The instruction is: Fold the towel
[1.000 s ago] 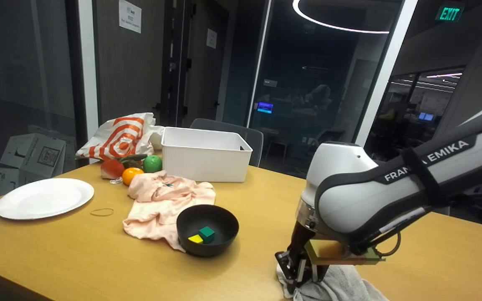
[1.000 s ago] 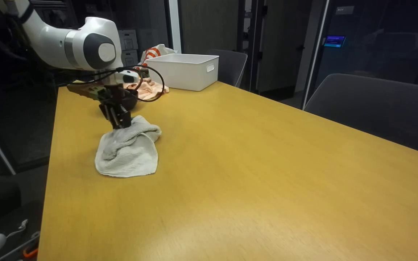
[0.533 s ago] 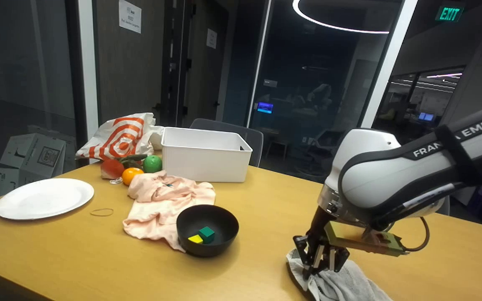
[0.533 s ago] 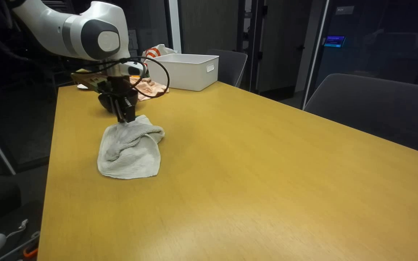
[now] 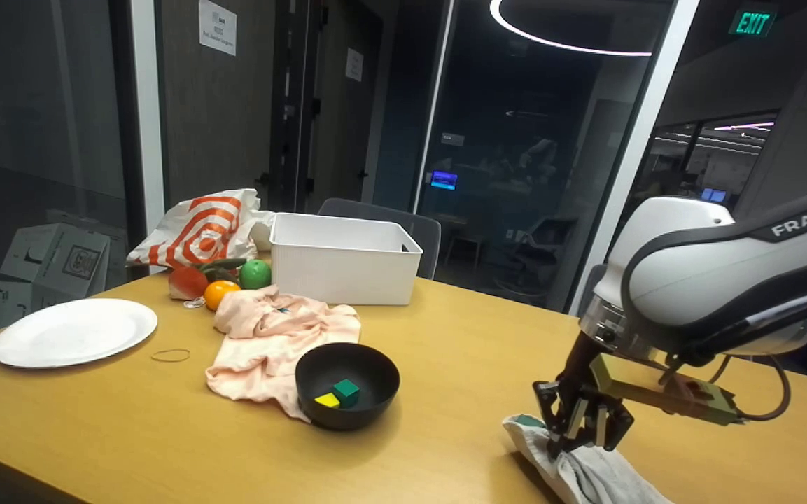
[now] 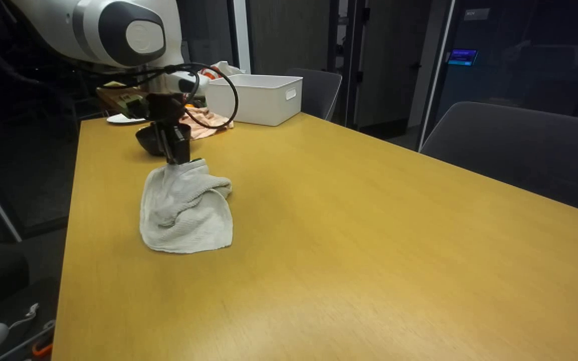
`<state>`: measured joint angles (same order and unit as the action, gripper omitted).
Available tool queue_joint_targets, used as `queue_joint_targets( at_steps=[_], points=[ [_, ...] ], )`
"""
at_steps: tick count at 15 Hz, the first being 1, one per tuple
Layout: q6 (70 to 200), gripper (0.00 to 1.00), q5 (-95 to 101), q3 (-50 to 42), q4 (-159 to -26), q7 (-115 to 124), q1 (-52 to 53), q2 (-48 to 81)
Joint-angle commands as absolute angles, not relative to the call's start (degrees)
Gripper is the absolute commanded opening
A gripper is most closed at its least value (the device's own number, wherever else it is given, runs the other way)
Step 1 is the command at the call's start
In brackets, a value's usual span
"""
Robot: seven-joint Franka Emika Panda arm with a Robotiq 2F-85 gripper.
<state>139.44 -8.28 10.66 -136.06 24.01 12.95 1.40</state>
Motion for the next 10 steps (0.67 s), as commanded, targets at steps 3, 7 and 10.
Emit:
queue_joint_targets(
  at_steps=[3, 7, 10],
  points=[
    [136.7, 0.09, -9.1, 9.6, -143.9, 28.4, 10.3, -8.6],
    [136.7, 0.09, -7.4, 8.7, -148.6, 34.6, 6.8, -13.7],
    [138.5, 0.08, -3.6, 8.9, -151.0, 40.9, 3.2, -15.8]
  ],
)
